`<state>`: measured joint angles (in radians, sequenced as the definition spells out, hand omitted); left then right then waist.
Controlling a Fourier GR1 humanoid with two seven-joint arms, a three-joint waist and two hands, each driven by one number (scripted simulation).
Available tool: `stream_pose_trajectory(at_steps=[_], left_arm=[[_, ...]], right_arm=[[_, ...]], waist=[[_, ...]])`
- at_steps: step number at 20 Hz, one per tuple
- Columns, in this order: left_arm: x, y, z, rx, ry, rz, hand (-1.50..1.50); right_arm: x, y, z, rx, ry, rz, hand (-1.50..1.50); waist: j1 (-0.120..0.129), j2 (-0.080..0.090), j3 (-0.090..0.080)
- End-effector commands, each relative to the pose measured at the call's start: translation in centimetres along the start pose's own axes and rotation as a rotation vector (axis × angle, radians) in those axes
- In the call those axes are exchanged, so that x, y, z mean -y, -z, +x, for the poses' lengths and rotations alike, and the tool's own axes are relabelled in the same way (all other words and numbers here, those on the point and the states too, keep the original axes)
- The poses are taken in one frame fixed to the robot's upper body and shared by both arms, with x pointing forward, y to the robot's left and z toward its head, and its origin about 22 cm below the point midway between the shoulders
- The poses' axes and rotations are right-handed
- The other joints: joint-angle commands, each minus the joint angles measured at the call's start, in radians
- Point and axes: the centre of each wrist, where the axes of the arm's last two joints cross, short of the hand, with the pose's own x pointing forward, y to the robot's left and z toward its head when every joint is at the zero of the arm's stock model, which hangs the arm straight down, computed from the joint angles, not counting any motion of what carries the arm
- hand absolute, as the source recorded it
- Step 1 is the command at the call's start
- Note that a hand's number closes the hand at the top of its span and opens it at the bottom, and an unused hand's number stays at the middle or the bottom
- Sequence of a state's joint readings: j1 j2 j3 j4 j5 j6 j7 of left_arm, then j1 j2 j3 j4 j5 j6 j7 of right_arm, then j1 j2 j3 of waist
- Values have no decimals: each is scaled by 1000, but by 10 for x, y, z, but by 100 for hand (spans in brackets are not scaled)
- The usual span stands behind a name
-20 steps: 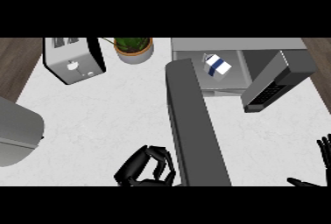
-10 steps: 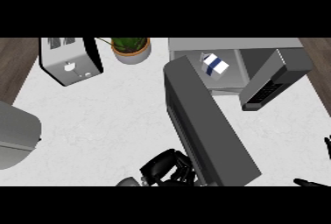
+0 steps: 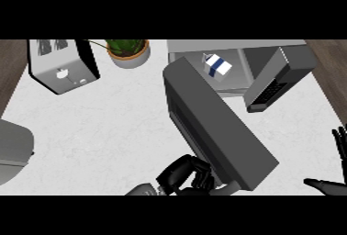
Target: Pick up the milk, place it into the microwave and close the microwave
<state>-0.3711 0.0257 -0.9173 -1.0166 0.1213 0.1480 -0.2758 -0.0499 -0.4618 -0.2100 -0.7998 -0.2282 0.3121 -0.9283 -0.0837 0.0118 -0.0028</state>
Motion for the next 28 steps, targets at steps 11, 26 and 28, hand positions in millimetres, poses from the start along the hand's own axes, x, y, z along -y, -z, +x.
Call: stream_pose_trajectory(at_steps=[11,26,28], left_arm=[[-7,45,47,89,-13,118,150],[-56,97,107,219,69,292,150],[-61,102,114,228,78,302,150]], right_arm=[[-17,56,31,144,115,178,-150],[-33,99,61,202,137,295,-150],[-35,106,67,213,151,322,-150]], waist=[[-121,18,-4],[-231,51,2],[-247,57,3]])
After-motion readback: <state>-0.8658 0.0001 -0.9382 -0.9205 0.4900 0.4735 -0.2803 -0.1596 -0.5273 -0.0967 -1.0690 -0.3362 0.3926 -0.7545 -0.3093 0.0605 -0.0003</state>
